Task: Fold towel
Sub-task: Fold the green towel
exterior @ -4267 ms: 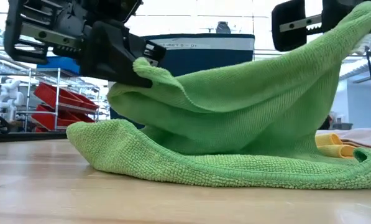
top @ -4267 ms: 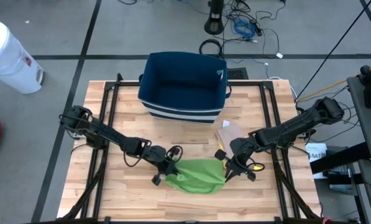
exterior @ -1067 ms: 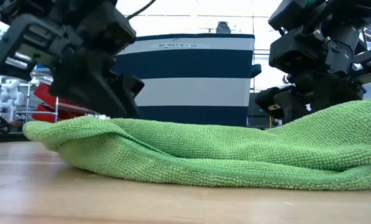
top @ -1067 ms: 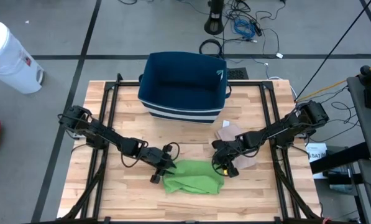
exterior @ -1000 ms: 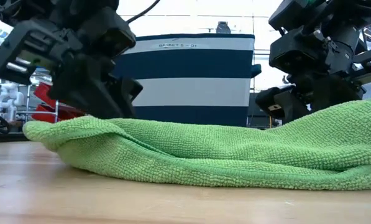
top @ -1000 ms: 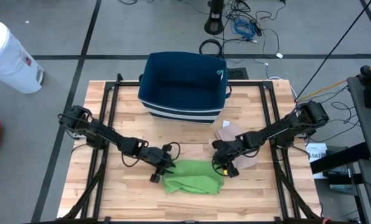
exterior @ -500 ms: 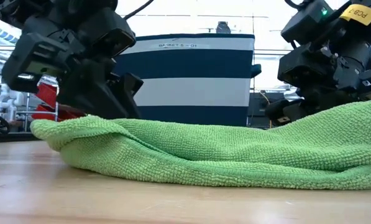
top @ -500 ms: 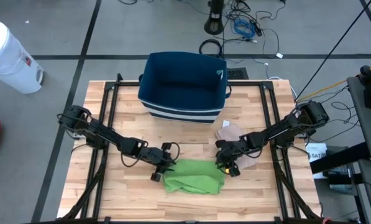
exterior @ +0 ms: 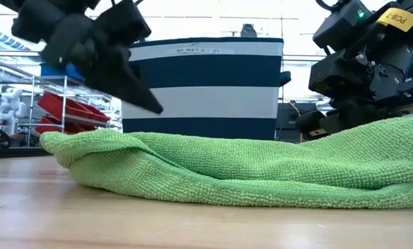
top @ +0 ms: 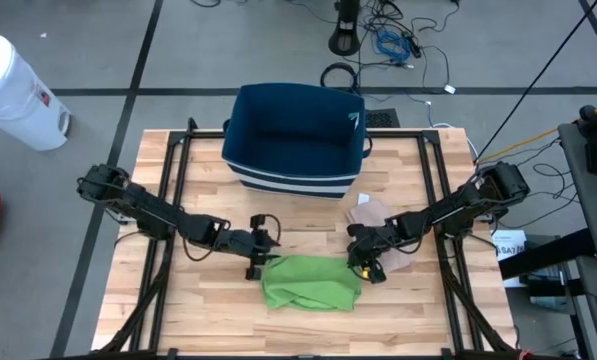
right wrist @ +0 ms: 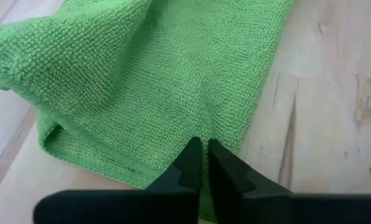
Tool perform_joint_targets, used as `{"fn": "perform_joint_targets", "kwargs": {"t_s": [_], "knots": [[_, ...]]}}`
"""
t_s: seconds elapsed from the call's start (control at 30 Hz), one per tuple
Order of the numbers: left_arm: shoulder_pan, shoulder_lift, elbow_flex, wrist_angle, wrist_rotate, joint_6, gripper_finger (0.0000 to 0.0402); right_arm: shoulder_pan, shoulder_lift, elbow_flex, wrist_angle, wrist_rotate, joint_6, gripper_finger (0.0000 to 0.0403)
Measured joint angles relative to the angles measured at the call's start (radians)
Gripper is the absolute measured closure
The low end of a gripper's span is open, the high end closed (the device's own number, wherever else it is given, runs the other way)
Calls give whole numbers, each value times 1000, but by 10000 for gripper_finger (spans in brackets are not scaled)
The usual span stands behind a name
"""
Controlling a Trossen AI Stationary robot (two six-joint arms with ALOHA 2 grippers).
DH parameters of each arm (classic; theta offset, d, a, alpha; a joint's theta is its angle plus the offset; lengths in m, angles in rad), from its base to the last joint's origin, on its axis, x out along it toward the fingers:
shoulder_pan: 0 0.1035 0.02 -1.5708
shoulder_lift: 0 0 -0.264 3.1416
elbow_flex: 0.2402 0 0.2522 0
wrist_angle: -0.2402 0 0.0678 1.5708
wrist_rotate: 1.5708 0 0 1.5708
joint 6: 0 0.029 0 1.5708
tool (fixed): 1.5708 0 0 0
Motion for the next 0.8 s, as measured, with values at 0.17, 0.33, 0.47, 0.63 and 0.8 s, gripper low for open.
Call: {"fn": "perform_joint_targets", "kwargs": {"t_s": [0.17,0.33,0.47,0.63,0.8], "knots": [[13,-19,1,-54,139,-180,252,0,0,0,0,-3,-1,378],[19,-9,-2,-139,145,-320,252,0,0,-1,0,-5,-12,363],[31,-10,-1,-140,166,-431,252,0,1,-1,3,-5,-18,358],[56,-5,-1,-136,228,-528,252,0,1,-1,3,-4,-20,358],[81,37,0,-119,249,-584,253,0,1,-1,4,0,-22,358]]}}
